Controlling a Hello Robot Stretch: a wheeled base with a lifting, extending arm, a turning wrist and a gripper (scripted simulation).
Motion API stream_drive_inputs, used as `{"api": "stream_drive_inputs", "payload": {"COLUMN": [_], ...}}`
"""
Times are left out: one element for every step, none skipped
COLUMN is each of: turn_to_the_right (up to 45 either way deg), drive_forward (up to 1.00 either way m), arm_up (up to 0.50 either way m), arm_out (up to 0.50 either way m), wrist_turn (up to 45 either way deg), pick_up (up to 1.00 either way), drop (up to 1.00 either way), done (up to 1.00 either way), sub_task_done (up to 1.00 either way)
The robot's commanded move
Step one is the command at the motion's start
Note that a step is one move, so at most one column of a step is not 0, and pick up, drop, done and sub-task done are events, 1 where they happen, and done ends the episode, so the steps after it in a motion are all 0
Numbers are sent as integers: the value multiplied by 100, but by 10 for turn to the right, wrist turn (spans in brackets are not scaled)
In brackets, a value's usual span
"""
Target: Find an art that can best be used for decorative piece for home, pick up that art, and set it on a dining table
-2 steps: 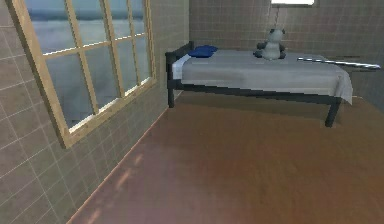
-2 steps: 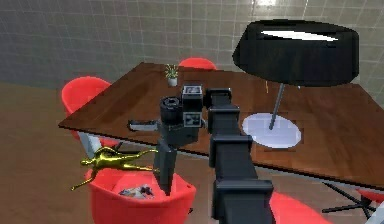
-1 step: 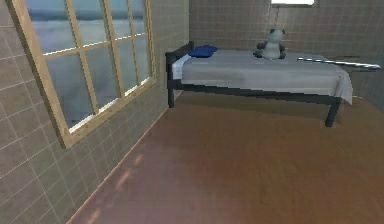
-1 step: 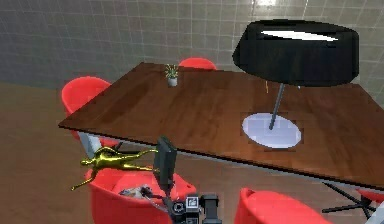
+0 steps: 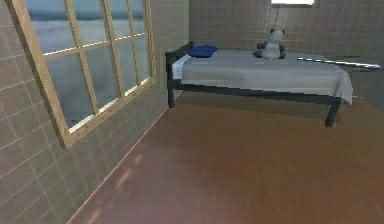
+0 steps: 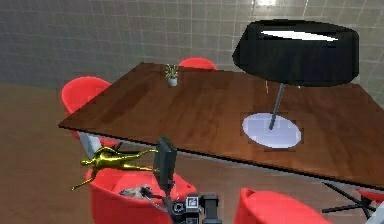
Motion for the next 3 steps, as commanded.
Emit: {"api": "stream_drive_inputs", "payload": {"turn_to_the_right": [0,0,0], "drive_forward": [0,0,0], "arm_up": [10,26,0], "arm_out": [0,0,0], "wrist_turn": [0,0,-450], "pick_up": [0,0,0], "drop": [0,0,0], "done": [0,0,0], "sub_task_done": [0,0,0]}}
